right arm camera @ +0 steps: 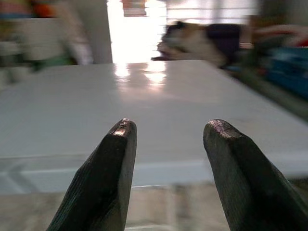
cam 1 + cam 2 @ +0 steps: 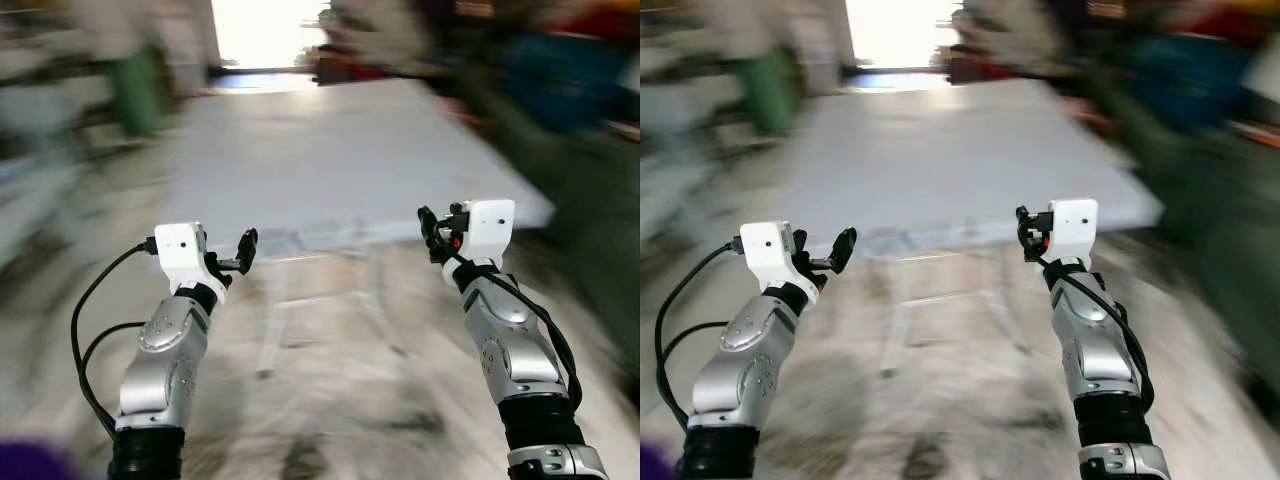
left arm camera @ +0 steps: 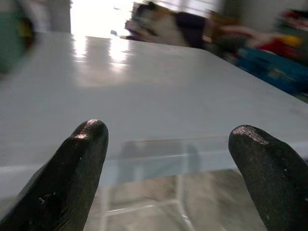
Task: Picking trash to rubbish bin
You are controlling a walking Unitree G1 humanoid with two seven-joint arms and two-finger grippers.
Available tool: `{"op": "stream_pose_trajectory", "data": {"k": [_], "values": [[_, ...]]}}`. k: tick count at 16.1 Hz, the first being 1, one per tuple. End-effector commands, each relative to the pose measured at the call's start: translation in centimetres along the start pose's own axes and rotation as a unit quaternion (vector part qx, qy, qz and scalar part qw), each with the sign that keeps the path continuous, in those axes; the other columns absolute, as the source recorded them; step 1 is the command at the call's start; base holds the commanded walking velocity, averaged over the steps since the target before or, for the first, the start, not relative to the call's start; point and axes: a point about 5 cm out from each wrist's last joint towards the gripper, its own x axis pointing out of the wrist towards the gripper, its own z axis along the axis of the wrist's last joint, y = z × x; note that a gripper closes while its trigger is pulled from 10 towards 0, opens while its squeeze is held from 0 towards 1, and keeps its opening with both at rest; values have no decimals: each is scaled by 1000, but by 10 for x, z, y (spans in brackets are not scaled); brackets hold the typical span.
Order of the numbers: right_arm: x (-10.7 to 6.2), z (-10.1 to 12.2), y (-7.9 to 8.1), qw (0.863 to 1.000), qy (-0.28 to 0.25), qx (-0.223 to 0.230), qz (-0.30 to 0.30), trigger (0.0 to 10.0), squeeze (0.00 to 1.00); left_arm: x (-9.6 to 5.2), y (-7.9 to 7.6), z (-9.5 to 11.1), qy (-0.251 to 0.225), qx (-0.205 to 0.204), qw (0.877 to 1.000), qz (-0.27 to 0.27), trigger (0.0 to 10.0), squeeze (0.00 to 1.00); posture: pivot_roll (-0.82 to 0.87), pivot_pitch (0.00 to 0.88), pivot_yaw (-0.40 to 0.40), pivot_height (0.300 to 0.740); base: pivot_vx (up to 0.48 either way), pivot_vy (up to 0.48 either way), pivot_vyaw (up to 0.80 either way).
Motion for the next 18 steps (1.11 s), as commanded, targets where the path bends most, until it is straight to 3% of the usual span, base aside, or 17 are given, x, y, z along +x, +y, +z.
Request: {"op": "stream_pose_trajectory", "data": {"k": [1, 9, 18], "values": [[1, 2, -1, 1000, -4, -2, -6, 10000, 0, 3, 0, 5, -2, 10, 1000, -6, 10000, 0, 30, 0, 2, 740, 0, 0, -788], [-1, 2, -6, 1000, -7, -5, -16, 10000, 0, 8, 2, 7, -9, 1, 1000, -8, 10000, 0, 17, 0, 5, 740, 34, 0, -784], [-5, -2, -8, 1000, -4, -13, -12, 10000, 0, 9, 3, 3, -4, 3, 1000, -4, 10000, 0, 8, 0, 1, 740, 343, 336, 0]]}}
